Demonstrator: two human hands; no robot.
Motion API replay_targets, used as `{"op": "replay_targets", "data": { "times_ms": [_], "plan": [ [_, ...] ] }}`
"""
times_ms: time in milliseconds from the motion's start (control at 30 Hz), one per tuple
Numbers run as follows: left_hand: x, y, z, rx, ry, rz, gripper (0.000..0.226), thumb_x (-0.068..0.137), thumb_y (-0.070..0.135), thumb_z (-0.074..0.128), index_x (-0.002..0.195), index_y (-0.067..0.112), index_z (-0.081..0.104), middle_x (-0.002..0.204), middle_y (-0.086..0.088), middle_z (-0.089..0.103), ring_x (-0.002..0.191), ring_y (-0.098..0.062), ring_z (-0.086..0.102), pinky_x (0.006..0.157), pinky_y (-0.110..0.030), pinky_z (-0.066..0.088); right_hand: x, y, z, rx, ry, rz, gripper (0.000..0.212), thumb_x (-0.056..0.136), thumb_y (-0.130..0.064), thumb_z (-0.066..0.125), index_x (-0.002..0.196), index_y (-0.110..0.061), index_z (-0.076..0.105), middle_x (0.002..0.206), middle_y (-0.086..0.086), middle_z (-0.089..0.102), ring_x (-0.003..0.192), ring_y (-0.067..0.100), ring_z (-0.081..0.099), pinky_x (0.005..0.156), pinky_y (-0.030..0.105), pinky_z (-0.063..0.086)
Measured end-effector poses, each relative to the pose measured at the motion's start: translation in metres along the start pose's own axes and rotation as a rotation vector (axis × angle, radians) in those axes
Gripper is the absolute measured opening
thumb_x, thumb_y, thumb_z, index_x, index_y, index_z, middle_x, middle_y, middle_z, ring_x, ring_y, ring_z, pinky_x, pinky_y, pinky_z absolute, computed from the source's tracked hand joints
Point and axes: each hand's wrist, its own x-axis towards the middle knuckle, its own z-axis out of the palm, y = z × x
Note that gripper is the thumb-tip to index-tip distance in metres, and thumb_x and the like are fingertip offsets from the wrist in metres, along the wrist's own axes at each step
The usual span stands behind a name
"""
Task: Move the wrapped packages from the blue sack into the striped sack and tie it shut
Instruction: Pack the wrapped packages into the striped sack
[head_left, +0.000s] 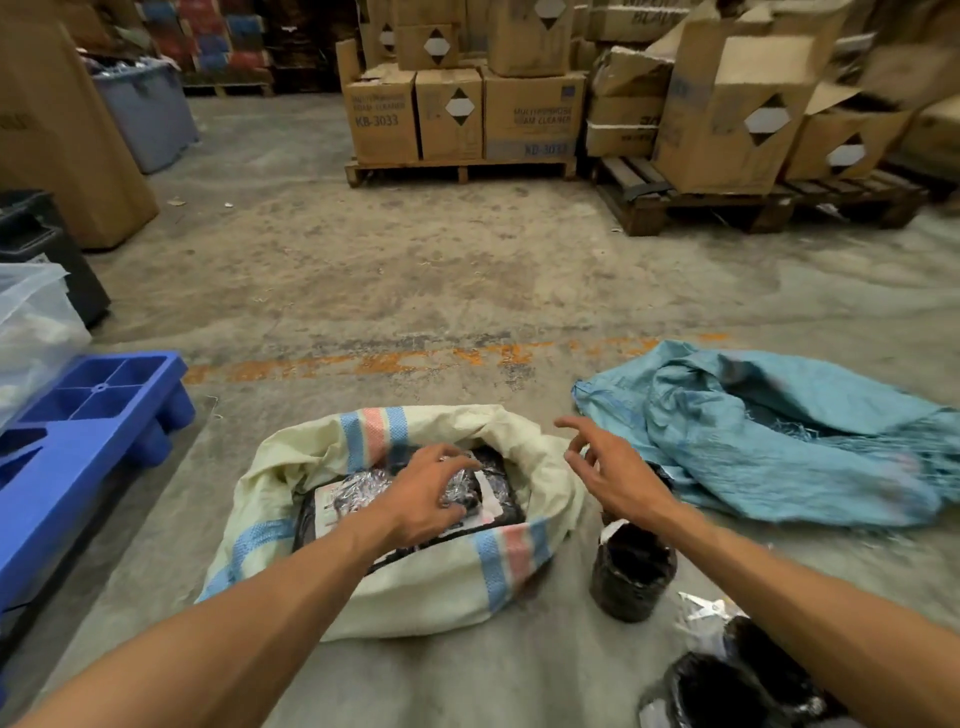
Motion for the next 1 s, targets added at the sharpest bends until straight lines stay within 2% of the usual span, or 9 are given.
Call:
{"op": "replay_targets", "data": {
  "times_ms": [100, 200, 300, 433, 533, 633, 733, 867, 1000],
  "plan": [
    [0.014, 0.04, 0.012, 0.052, -0.074, 0.119, 0.052, 0.088, 0.029, 0.064, 0.138, 0.025, 0.05, 0.139, -0.002, 0.045, 0.13, -0.017, 0.039, 0.113, -0.031, 0.03, -0.016, 0.021, -0.034, -0.073, -0.026, 0.025, 0.04, 0.097, -0.019, 0.051, 0.134, -0.031, 0.048, 0.096, -0.009, 0.062, 0.076, 0.012, 0.057, 0.074, 0.038, 0.048],
    [0.027, 0.078, 0.031, 0.107, -0.175, 0.175, 0.048, 0.09, 0.034, 0.062, 0.136, 0.028, 0.051, 0.131, -0.001, 0.053, 0.12, -0.018, 0.048, 0.105, -0.036, 0.039, -0.03, 0.042, -0.056, -0.221, -0.086, 0.041, 0.043, 0.096, -0.016, 0.051, 0.138, -0.023, 0.047, 0.113, 0.006, 0.064, 0.1, 0.023, 0.059, 0.082, 0.036, 0.046],
    [0.038, 0.108, 0.047, 0.201, -0.257, 0.227, 0.048, 0.09, 0.034, 0.06, 0.136, 0.029, 0.05, 0.131, -0.004, 0.054, 0.122, -0.023, 0.049, 0.103, -0.037, 0.04, -0.035, 0.066, -0.063, -0.354, -0.214, 0.11, 0.052, 0.09, -0.016, 0.057, 0.14, -0.022, 0.044, 0.132, 0.008, 0.053, 0.121, 0.03, 0.048, 0.097, 0.039, 0.043],
    [0.054, 0.14, 0.068, 0.346, -0.302, 0.249, 0.053, 0.087, 0.03, 0.064, 0.138, 0.03, 0.049, 0.141, -0.003, 0.046, 0.127, -0.026, 0.048, 0.101, -0.038, 0.043, -0.041, 0.097, -0.064, -0.487, -0.392, 0.211, 0.069, 0.083, -0.015, 0.062, 0.144, -0.03, 0.034, 0.142, 0.005, 0.039, 0.125, 0.036, 0.042, 0.1, 0.046, 0.043],
    [0.059, 0.155, 0.089, 0.387, -0.333, 0.214, 0.058, 0.087, 0.028, 0.066, 0.141, 0.031, 0.046, 0.155, -0.01, 0.025, 0.135, -0.031, 0.039, 0.108, -0.039, 0.039, -0.043, 0.112, -0.057, -0.438, -0.464, 0.24, 0.09, 0.081, -0.016, 0.069, 0.152, -0.031, 0.018, 0.153, 0.004, 0.026, 0.131, 0.039, 0.038, 0.104, 0.05, 0.041],
    [0.057, 0.158, 0.108, 0.439, -0.373, 0.206, 0.055, 0.087, 0.026, 0.066, 0.139, 0.025, 0.049, 0.156, -0.014, 0.018, 0.131, -0.036, 0.043, 0.107, -0.04, 0.039, -0.041, 0.125, -0.042, -0.401, -0.432, 0.246, 0.106, 0.079, -0.016, 0.074, 0.155, -0.035, 0.003, 0.154, 0.004, 0.021, 0.135, 0.039, 0.035, 0.103, 0.052, 0.042],
    [0.054, 0.15, 0.118, 0.448, -0.376, 0.193, 0.054, 0.09, 0.025, 0.065, 0.141, 0.025, 0.047, 0.16, -0.01, 0.009, 0.136, -0.034, 0.038, 0.113, -0.037, 0.035, -0.036, 0.129, -0.033, -0.412, -0.372, 0.259, 0.102, 0.082, -0.016, 0.073, 0.155, -0.029, 0.004, 0.15, 0.008, 0.02, 0.136, 0.036, 0.031, 0.103, 0.051, 0.043],
    [0.056, 0.137, 0.121, 0.343, -0.338, 0.2, 0.042, 0.091, 0.019, 0.06, 0.133, 0.025, 0.055, 0.152, -0.003, 0.025, 0.134, -0.029, 0.039, 0.112, -0.032, 0.034, -0.022, 0.132, -0.031, -0.457, -0.346, 0.289, 0.1, 0.079, -0.026, 0.079, 0.154, -0.023, 0.013, 0.154, 0.011, 0.015, 0.14, 0.036, 0.027, 0.104, 0.049, 0.039],
    [0.062, 0.128, 0.119, 0.213, -0.347, 0.18, 0.032, 0.089, 0.015, 0.057, 0.12, 0.022, 0.062, 0.129, -0.006, 0.044, 0.117, -0.028, 0.051, 0.1, -0.033, 0.042, -0.016, 0.136, -0.028, -0.39, -0.352, 0.349, 0.103, 0.07, -0.034, 0.086, 0.149, -0.019, 0.021, 0.152, 0.011, 0.018, 0.138, 0.037, 0.029, 0.102, 0.05, 0.042]
  ]
}}
